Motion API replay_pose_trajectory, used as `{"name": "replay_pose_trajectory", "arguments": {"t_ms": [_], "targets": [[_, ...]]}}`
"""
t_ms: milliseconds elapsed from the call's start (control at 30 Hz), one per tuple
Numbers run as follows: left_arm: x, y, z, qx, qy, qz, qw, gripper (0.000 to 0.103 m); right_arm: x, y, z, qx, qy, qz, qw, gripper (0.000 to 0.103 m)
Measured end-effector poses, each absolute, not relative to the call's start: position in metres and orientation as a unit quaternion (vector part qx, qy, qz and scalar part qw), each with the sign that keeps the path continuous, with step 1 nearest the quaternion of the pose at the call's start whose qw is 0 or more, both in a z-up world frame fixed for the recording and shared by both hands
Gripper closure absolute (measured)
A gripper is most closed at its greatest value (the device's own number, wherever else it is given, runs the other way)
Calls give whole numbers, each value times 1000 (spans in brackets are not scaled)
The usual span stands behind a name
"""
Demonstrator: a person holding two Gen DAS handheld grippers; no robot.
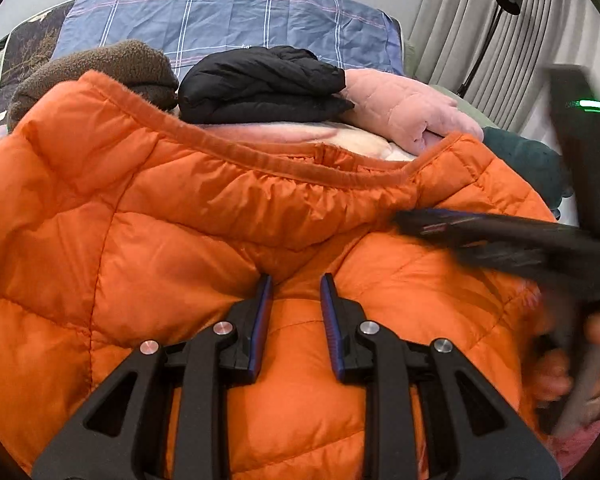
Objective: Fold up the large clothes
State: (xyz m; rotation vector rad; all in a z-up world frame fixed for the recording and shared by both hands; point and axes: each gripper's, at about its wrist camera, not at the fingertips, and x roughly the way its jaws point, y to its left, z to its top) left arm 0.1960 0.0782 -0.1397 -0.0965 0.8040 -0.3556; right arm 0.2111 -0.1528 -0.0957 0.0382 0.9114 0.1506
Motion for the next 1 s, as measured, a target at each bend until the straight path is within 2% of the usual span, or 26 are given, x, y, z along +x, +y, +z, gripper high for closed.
{"name": "replay_pose_trajectory", "arguments": {"t_ms": [67, 133, 200, 267, 333, 467, 533, 567, 600, 633, 667, 700, 767, 800, 867, 967, 1000], "targets": [[196, 79, -140, -50, 387, -173, 904, 76, 184, -169, -74, -5, 395, 64, 916, 37], [196, 80, -140, -52, 387, -174, 904, 76, 167, -191, -59, -46, 363, 18, 931, 36], [195, 80, -140, -52, 387, -174, 904, 76, 171, -224, -72, -46, 387, -40, 920, 37], [196, 80, -141, -55, 387, -177, 903, 76, 182, -256, -106, 7, 437, -39, 899, 29], [198, 82, -142, -69, 389, -182, 900, 76, 190, -276, -128, 69, 453, -11, 889, 26], [199, 85, -143, -78, 392, -184, 898, 76, 184, -244, -117, -30, 429, -60, 901, 25], [197, 85, -141, -75, 390, -181, 900, 75, 176, -242, -107, -41, 418, -65, 905, 25], [194, 86, -137, -74, 390, -176, 901, 74, 172, -245, -100, -32, 412, -65, 908, 27], [190, 89, -133, -77, 390, -169, 902, 72, 161, -250, -89, -12, 397, -61, 916, 34], [185, 92, -126, -84, 388, -163, 903, 65, 150, -257, -85, 2, 384, -54, 922, 39], [178, 99, -117, -96, 382, -161, 905, 61, 141, -259, -78, 11, 371, -50, 927, 48], [170, 106, -108, -103, 371, -158, 909, 60, 132, -259, -71, 16, 358, -47, 932, 56], [157, 119, -92, -90, 351, -140, 921, 60, 123, -255, -60, 15, 339, -25, 940, 64], [151, 125, -86, -78, 342, -123, 928, 58, 117, -252, -56, 13, 332, -6, 943, 64], [143, 139, -80, -39, 329, -70, 941, 45, 114, -249, -55, 5, 327, 18, 945, 64], [150, 164, -101, -15, 369, -6, 929, 44, 131, -243, -91, -12, 383, 1, 924, 61], [155, 170, -115, -9, 392, 12, 920, 41, 138, -244, -104, -8, 395, 3, 918, 61]]}}
